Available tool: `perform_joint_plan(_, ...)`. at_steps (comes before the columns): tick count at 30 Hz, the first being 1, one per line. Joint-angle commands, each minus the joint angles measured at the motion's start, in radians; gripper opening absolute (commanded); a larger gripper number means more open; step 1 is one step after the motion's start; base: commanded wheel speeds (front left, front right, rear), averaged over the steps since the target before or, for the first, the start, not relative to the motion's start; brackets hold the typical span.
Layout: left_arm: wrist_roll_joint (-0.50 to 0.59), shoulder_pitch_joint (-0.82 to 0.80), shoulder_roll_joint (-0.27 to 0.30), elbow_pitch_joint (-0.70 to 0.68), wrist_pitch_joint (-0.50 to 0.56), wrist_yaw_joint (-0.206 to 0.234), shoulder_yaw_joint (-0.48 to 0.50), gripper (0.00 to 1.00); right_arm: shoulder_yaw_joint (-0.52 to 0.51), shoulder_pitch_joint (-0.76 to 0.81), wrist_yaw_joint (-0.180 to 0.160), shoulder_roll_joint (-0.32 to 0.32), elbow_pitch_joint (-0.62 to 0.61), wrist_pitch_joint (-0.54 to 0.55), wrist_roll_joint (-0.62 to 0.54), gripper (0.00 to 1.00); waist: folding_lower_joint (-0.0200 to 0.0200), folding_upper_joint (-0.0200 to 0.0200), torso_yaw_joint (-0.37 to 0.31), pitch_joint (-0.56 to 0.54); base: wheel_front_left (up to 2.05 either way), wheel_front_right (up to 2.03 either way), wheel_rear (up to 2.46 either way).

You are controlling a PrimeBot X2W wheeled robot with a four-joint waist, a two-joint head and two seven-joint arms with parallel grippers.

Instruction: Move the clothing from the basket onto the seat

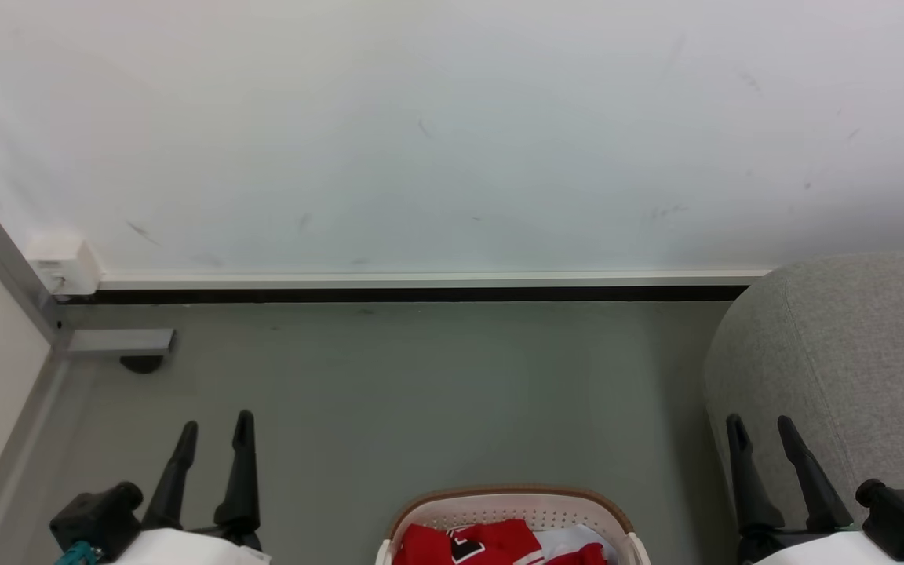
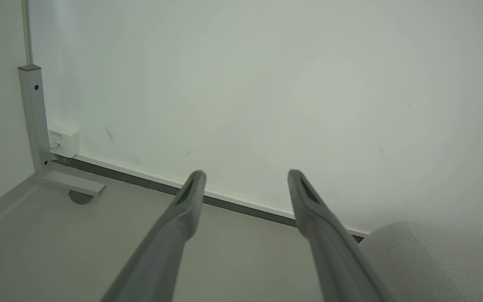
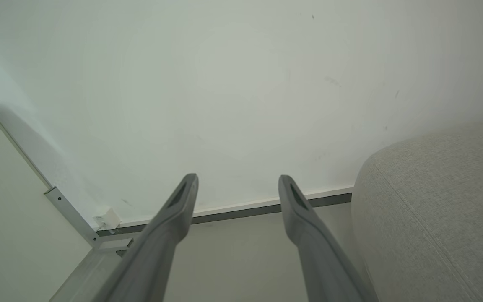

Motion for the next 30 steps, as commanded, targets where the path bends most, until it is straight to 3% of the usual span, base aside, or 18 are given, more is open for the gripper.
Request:
perform_joint_plan(1, 0.029, 0.004, 0.01, -0.012, -0.011, 0.004, -0.004, 1.0, -0.003, -0.022, -0.001, 0.001, 0.003, -0.007, -0.031, 1.0, 0.0, -0.0001, 0.0, 0.001, 0.0, 0.0, 0.0)
perform_joint_plan(30, 0.258, 0.008, 0.023, -0.007, -0.073, 0.0, -0.03, 1.0, 0.0, -0.035, -0.002, 0.025, 0.036, -0.04, -0.272, 1.0, 0.0, -0.0001, -0.009, 0.004, 0.0, 0.0, 0.0)
